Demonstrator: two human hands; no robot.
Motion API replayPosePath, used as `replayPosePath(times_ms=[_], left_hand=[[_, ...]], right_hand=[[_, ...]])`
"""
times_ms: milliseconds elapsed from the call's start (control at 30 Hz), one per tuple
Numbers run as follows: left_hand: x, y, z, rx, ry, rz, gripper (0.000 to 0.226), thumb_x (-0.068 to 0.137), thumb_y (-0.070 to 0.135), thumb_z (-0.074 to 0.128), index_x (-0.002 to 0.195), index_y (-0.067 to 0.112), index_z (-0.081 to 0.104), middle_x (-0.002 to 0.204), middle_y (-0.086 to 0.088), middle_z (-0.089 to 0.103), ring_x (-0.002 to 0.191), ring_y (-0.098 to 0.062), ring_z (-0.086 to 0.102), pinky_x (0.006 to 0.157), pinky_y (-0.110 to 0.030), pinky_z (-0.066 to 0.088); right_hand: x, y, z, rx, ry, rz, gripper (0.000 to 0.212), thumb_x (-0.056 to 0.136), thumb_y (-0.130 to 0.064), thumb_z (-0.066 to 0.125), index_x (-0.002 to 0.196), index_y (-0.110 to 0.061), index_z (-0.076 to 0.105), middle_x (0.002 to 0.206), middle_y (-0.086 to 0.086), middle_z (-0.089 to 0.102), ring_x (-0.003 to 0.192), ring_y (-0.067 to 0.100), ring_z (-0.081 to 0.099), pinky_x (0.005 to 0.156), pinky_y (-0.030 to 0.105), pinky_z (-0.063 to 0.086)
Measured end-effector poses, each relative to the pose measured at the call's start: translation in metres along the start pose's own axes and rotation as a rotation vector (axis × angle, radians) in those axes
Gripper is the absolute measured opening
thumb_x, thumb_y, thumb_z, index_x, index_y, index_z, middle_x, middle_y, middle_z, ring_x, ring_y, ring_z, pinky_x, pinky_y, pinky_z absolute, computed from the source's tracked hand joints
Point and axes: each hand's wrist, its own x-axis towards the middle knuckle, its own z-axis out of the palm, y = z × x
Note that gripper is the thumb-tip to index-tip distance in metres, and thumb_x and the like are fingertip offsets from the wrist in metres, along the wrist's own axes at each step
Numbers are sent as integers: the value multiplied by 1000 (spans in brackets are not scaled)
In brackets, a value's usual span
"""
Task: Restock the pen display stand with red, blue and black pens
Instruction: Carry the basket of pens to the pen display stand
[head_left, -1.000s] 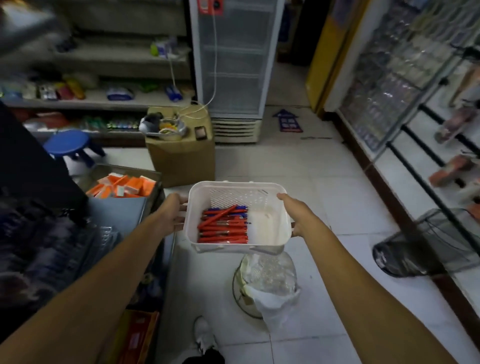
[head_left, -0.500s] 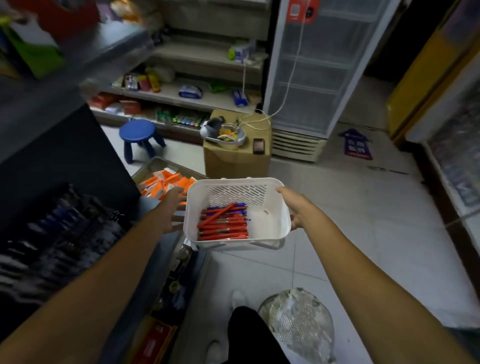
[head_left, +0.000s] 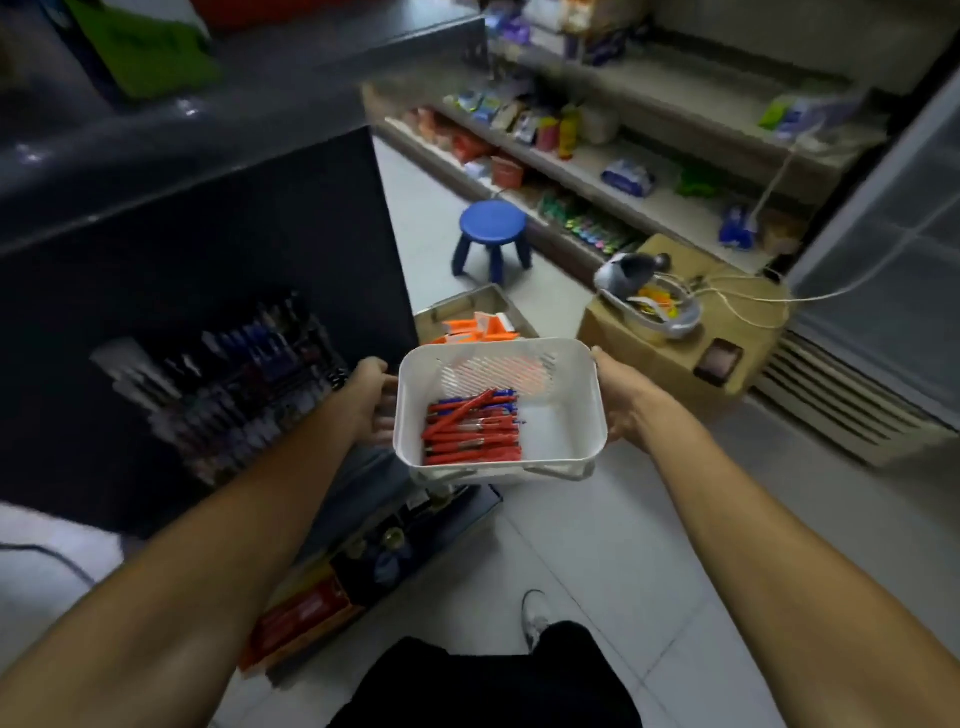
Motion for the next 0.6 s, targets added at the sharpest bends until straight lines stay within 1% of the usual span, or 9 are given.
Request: replayPosePath(times_ms=[67, 133, 200, 267, 333, 433, 500, 533, 600], left_hand=[[-4, 2, 11, -44, 65, -7, 39, 94, 35, 26, 87, 12, 56, 55, -6, 51, 40, -18, 42, 49, -23, 38], [-7, 2, 17, -130, 110, -10, 40, 93, 34, 26, 87, 11, 58, 64, -8, 52, 51, -20, 43, 54, -26, 40], [-12, -2, 15, -198, 154, -34, 39, 91, 33, 28, 90, 11, 61, 78, -10, 57, 64, -23, 50, 63, -30, 46], [-16, -11, 8, -243, 205, -70, 32, 85, 29, 34, 91, 13, 61, 92, -11, 62, 78, -26, 56, 75, -34, 50], [-23, -21, -1, -283, 217, -100, 22, 82, 25, 40, 88, 16, 59, 96, -9, 62, 85, -26, 58, 83, -36, 50], [-33, -40, -20, -309, 243, -132, 15, 84, 21, 44, 89, 15, 57, 93, -9, 62, 84, -26, 59, 78, -36, 50], [-37, -60, -37, -336, 277, -158, 16, 84, 21, 46, 95, 14, 56, 94, -9, 61, 85, -26, 59, 74, -36, 49], [-40, -70, -46, -355, 292, -163, 17, 85, 21, 47, 97, 14, 56, 95, -10, 61, 85, -26, 59, 73, -36, 50], [-44, -88, -64, -385, 312, -177, 19, 86, 24, 47, 98, 13, 57, 95, -11, 60, 83, -26, 58, 70, -35, 50]], right_hand=[[69, -1, -26, -47, 11, -52, 91, 42, -80, 63, 116, -28, 65, 121, 8, 67, 107, 38, 64, 93, 62, 46], [101, -11, -38, -61, -25, -90, 83, 54, -78, 60, 120, -28, 63, 126, 8, 65, 106, 37, 66, 91, 64, 47], [49, -29, -18, -65, -108, -100, 73, 63, -69, 64, 118, -21, 65, 123, 9, 67, 105, 33, 66, 95, 59, 48], [-26, -51, 7, -176, -182, -84, 58, 74, -60, 68, 107, -13, 68, 102, 11, 71, 94, 28, 67, 94, 42, 51], [-32, -60, 19, -205, -143, -168, 38, 92, -51, 54, 93, -14, 62, 86, 7, 62, 76, 19, 58, 84, 35, 49], [-26, -60, 42, -284, -135, -226, 40, 98, -49, 45, 107, -12, 60, 100, 6, 63, 84, 21, 58, 85, 39, 48], [-19, -54, 64, -314, -159, -230, 46, 95, -49, 50, 121, -12, 62, 118, 8, 64, 91, 23, 61, 72, 37, 52], [-19, -50, 76, -323, -170, -231, 46, 94, -50, 52, 122, -15, 61, 119, 8, 65, 92, 22, 62, 69, 34, 51], [-22, -42, 97, -328, -212, -204, 46, 91, -53, 54, 117, -17, 64, 112, 8, 68, 93, 24, 63, 79, 37, 53]])
